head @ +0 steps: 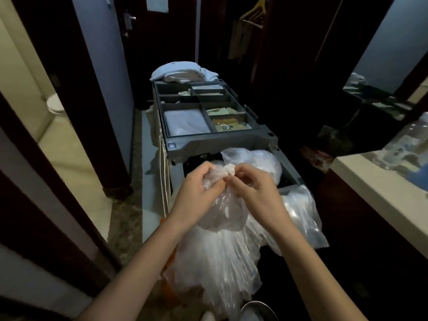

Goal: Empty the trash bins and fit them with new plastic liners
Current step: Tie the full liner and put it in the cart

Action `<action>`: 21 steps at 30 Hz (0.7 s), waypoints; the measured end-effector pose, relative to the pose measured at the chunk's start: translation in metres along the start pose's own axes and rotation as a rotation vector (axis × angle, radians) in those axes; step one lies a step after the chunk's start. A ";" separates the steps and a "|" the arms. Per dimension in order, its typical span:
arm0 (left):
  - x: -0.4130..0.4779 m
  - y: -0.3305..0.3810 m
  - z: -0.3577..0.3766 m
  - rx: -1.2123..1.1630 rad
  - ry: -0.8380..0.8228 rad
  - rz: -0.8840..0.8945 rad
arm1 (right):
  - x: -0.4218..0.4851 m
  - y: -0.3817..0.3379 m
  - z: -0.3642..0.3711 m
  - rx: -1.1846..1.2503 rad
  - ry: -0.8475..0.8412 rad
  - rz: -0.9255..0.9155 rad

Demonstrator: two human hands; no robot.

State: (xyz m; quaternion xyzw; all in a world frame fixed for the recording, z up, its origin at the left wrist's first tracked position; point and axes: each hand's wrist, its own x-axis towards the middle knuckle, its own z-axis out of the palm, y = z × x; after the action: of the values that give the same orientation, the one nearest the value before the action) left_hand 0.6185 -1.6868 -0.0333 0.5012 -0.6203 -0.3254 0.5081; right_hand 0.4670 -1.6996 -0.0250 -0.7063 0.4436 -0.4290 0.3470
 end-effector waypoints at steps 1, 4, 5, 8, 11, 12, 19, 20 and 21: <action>0.018 -0.006 0.003 0.012 0.003 -0.008 | 0.018 0.008 -0.002 -0.014 0.009 -0.008; 0.079 -0.027 0.013 0.034 0.022 -0.040 | 0.076 0.035 -0.007 -0.062 0.048 -0.016; 0.097 -0.037 0.018 0.049 0.026 -0.061 | 0.092 0.048 -0.007 -0.062 0.059 -0.005; 0.138 -0.070 0.032 0.101 0.006 -0.173 | 0.127 0.092 -0.002 -0.023 0.075 0.079; 0.154 -0.100 0.043 0.092 0.006 -0.302 | 0.145 0.128 0.002 0.043 0.063 0.198; 0.155 -0.108 0.043 0.073 0.020 -0.335 | 0.149 0.138 0.003 0.064 0.072 0.225; 0.150 -0.122 0.038 0.031 0.029 -0.424 | 0.143 0.151 0.007 0.176 0.146 0.339; 0.145 -0.120 0.038 0.026 0.017 -0.420 | 0.137 0.146 0.007 0.182 0.163 0.343; 0.140 -0.117 0.037 0.019 0.003 -0.413 | 0.129 0.140 0.006 0.181 0.182 0.342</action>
State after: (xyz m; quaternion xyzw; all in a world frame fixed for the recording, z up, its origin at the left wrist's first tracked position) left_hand 0.6201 -1.8574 -0.1070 0.6231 -0.5068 -0.4158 0.4268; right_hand 0.4574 -1.8689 -0.1108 -0.5451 0.5461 -0.4640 0.4352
